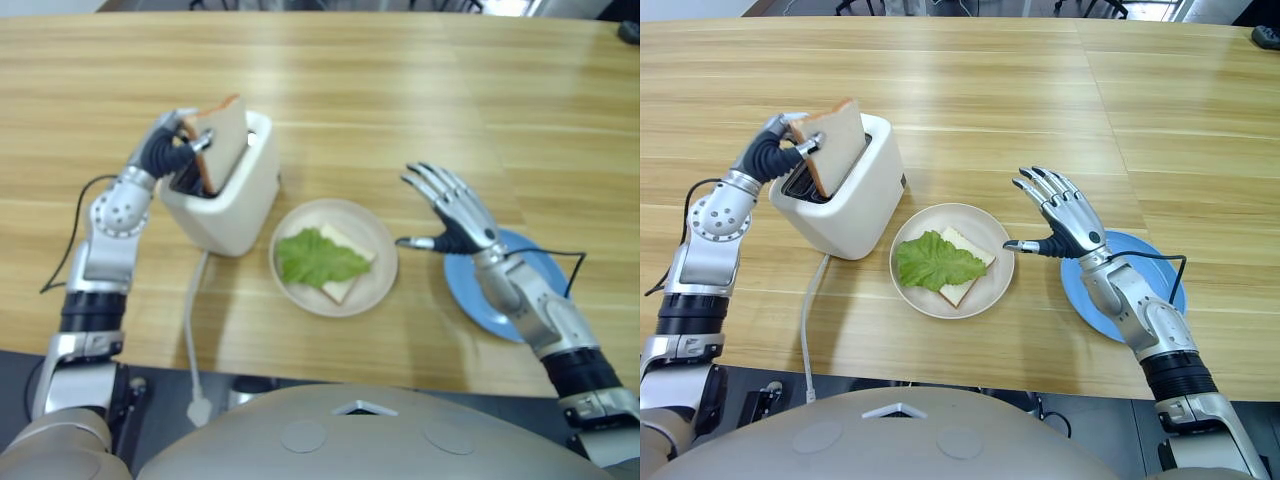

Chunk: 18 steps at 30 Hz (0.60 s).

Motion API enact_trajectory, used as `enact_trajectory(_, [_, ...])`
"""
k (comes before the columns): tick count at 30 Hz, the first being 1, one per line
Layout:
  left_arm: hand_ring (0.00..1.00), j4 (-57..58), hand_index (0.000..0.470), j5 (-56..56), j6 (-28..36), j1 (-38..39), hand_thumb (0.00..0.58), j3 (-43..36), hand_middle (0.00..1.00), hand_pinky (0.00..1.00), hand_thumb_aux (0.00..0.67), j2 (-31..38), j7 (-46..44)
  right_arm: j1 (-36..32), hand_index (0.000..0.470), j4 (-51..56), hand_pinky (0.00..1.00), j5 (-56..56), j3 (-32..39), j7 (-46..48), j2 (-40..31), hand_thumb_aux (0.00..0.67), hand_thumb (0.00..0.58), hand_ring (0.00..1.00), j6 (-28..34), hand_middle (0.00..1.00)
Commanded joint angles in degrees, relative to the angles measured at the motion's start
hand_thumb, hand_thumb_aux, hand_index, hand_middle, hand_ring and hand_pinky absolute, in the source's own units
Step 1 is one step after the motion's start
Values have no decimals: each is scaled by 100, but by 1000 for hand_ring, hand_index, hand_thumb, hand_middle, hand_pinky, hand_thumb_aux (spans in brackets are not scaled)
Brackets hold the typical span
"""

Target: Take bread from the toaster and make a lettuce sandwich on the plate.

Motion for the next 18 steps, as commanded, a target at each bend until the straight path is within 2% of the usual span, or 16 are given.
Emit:
enact_trajectory(1, [1000,9,460,-157,-54,-165,580,213,1000,1000,670,-46,218,-66,0,96,0,-49,82,-8,32,0,0,0,24,0])
enact_trajectory(12, [1000,-439,460,99,-767,-167,580,110,1000,1000,670,-40,555,-105,0,56,0,29,-16,-92,25,0,0,0,5,0])
enact_trajectory(18, [1000,-1097,460,682,-1313,-104,580,-494,1000,1000,670,-265,624,-159,0,-61,0,148,-201,-196,3,0,0,0,-20,0])
